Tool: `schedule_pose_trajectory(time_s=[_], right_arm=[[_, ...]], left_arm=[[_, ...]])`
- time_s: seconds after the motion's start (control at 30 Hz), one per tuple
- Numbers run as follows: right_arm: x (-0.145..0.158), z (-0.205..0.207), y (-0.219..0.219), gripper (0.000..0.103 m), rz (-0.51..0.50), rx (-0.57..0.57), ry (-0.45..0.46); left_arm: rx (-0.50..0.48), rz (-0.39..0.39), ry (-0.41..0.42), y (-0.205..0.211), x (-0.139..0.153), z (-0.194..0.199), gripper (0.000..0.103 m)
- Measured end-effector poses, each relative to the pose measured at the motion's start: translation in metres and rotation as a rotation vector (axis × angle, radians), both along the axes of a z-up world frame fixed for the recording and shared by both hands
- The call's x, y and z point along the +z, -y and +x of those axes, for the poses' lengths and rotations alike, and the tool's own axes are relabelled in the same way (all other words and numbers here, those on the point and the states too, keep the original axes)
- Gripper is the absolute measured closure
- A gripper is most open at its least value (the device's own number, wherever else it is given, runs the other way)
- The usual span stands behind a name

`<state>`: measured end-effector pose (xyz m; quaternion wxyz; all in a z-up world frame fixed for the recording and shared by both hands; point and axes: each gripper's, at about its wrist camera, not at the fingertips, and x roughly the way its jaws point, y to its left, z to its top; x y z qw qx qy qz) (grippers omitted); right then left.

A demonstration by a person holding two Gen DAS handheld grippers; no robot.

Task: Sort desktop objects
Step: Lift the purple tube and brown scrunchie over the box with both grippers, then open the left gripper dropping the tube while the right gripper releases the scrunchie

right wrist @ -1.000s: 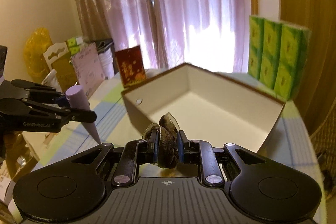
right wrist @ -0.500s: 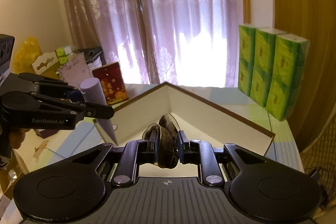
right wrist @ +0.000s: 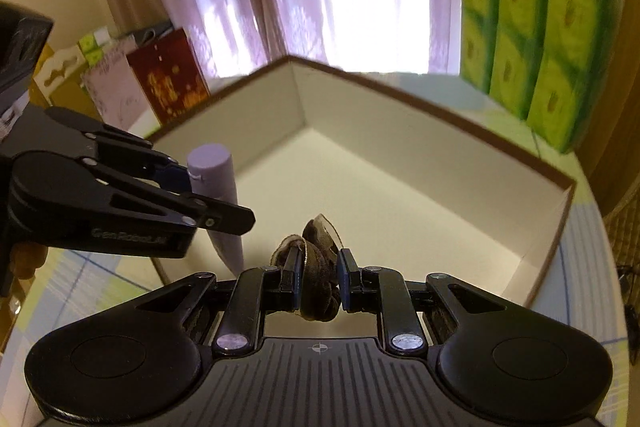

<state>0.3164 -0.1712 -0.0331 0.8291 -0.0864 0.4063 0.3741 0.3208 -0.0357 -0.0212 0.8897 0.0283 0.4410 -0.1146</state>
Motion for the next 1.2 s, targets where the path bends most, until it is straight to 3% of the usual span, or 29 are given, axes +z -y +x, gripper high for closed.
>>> schedule_pose_trajectory(time_s=[0.23, 0.57, 0.77, 0.83, 0.87, 0.9, 0.97, 1.07, 1.2], right_arm=[[-0.018, 0.011, -0.006, 0.088, -0.052, 0.012, -0.033], [-0.032, 0.017, -0.010, 0.088, -0.095, 0.012, -0.051], [-0.036, 0.015, -0.014, 0.087, -0.115, 0.021, -0.039], [-0.036, 0.015, -0.015, 0.082, -0.114, 0.022, -0.038], [-0.036, 0.014, -0.015, 0.071, -0.111, 0.025, -0.034], [-0.035, 0.013, -0.015, 0.053, -0.110, 0.025, -0.023], [-0.031, 0.010, -0.016, 0.034, -0.108, 0.018, 0.014], [-0.028, 0.010, -0.017, 0.030, -0.111, 0.027, 0.033], [-0.026, 0.008, -0.016, 0.023, -0.107, 0.023, 0.038]], left_arm=[[-0.004, 0.018, -0.124, -0.002, -0.031, 0.021, 0.079], [-0.023, 0.027, -0.134, 0.007, -0.040, 0.036, 0.077], [-0.028, 0.031, -0.132, 0.005, -0.045, 0.033, 0.066], [-0.031, 0.030, -0.130, 0.004, -0.044, 0.031, 0.066], [-0.030, 0.031, -0.131, 0.003, -0.044, 0.030, 0.066], [-0.028, 0.031, -0.130, 0.003, -0.044, 0.030, 0.065], [-0.021, 0.034, -0.127, 0.001, -0.043, 0.028, 0.061], [-0.011, 0.046, -0.119, -0.001, -0.042, 0.027, 0.051], [0.005, 0.062, -0.105, -0.004, -0.038, 0.024, 0.049]])
